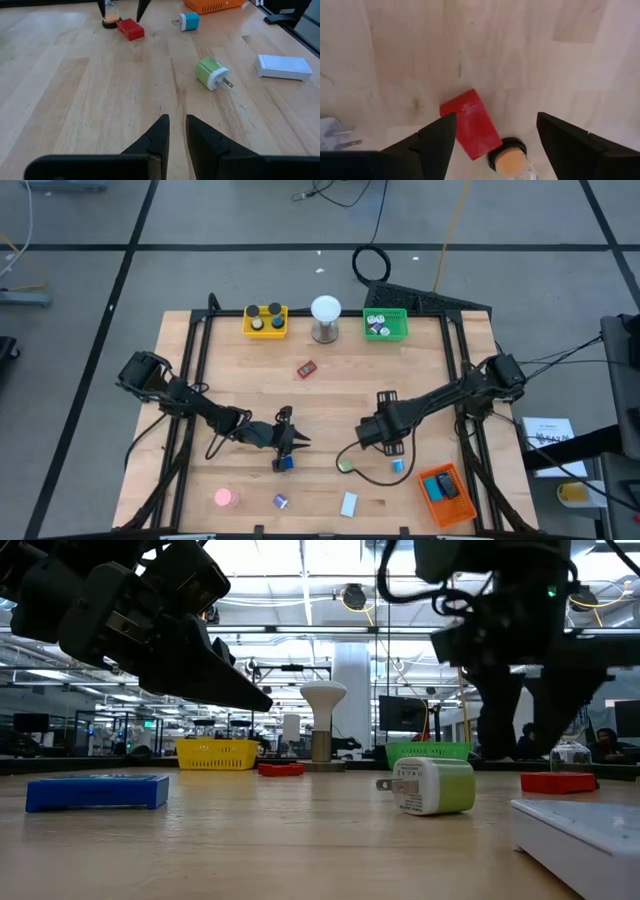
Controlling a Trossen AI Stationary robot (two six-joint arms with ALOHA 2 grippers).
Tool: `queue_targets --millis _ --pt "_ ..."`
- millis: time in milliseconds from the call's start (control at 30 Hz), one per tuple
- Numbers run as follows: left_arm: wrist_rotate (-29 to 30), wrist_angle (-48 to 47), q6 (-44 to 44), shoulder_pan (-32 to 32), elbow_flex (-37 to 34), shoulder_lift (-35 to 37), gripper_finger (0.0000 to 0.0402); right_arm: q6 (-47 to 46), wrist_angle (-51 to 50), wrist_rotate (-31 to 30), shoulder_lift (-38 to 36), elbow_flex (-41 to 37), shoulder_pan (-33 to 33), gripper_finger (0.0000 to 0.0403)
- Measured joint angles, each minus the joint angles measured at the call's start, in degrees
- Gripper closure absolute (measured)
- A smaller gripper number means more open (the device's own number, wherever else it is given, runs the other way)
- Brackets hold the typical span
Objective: Pick & Place Office items
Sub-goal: Put the bottom red digital timer into the orange bin
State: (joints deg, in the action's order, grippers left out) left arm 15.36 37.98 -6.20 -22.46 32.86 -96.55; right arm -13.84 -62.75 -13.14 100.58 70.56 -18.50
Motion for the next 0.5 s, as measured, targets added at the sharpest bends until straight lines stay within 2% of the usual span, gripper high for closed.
queue_targets --millis 200,500 --pt "0.0 0.0 0.0 0.0 0.0 0.0 0.0337 3.4 5.3 4.7 0.0 -3.7 0.0 0.0127" --pt "0.0 0.0 0.0 0.0 0.0 0.0 0.0337 6.6 9.2 4.4 -0.1 -7.8 0.0 0.0153"
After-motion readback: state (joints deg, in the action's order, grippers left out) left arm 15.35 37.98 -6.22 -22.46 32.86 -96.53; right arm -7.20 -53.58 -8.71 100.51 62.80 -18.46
